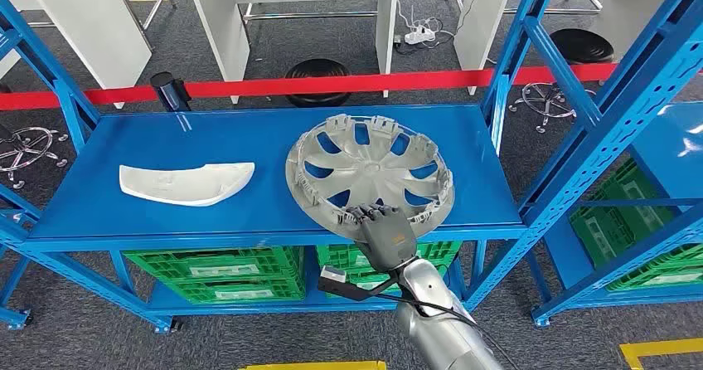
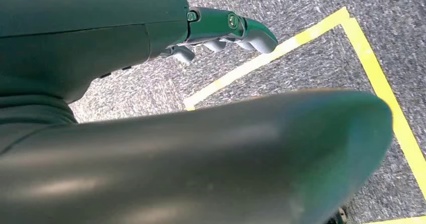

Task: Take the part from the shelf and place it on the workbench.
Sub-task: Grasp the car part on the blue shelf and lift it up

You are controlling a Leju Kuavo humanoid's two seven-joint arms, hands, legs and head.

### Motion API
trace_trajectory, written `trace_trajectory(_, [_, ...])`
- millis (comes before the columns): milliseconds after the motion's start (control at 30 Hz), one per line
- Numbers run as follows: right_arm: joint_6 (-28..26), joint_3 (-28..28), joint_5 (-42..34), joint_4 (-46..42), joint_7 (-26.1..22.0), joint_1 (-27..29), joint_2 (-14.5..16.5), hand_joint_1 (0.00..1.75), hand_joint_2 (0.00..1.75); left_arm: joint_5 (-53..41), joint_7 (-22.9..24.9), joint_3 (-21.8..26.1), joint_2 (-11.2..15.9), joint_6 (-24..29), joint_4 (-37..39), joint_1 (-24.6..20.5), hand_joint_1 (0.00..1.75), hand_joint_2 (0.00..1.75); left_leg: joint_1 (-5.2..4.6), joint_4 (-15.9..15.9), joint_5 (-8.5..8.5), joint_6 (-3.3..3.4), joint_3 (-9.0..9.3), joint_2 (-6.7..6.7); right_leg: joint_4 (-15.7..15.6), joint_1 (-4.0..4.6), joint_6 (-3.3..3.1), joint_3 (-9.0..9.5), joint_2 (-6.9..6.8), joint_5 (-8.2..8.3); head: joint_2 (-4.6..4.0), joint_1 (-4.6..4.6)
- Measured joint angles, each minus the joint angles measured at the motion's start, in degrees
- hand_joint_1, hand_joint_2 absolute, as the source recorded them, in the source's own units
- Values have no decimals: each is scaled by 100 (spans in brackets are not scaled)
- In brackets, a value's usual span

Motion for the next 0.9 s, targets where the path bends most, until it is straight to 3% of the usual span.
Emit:
trace_trajectory(100, [1,-193,-222,-339,-436,136,26,175,175,46,-33,-4,0,17,0,25,0,0,0,0,0,0,-1,0,0,0,0,-1,0,0,0,-1])
trace_trajectory(300, [2,-744,-1533,-968,-1730,373,174,175,175,172,-141,-37,0,38,0,67,0,0,0,0,0,0,-4,-3,0,0,0,-2,-1,-1,0,-1])
trace_trajectory(500, [3,-832,-2609,-1629,-1863,563,115,175,175,237,-191,-76,0,50,1,107,0,0,-2,0,-1,1,-4,-1,0,-1,0,-5,0,0,0,-1])
trace_trajectory(700, [9,-602,-3975,-2387,-1873,766,-226,175,175,321,-339,-96,0,163,2,127,0,0,-3,0,-2,1,-5,0,-1,-2,1,-6,2,0,0,0])
trace_trajectory(833, [302,-300,-4888,-2829,-1876,875,-507,175,175,326,-531,-103,-3,281,3,125,0,175,-3,0,-4,0,-5,2,-1,-8,1,-9,6,0,0,-1])
trace_trajectory(900, [596,-151,-5458,-3069,-1876,930,-659,175,175,321,-643,-125,-10,292,2,127,0,175,-3,0,-4,0,-6,1,-1,-8,1,-10,4,0,0,-1])
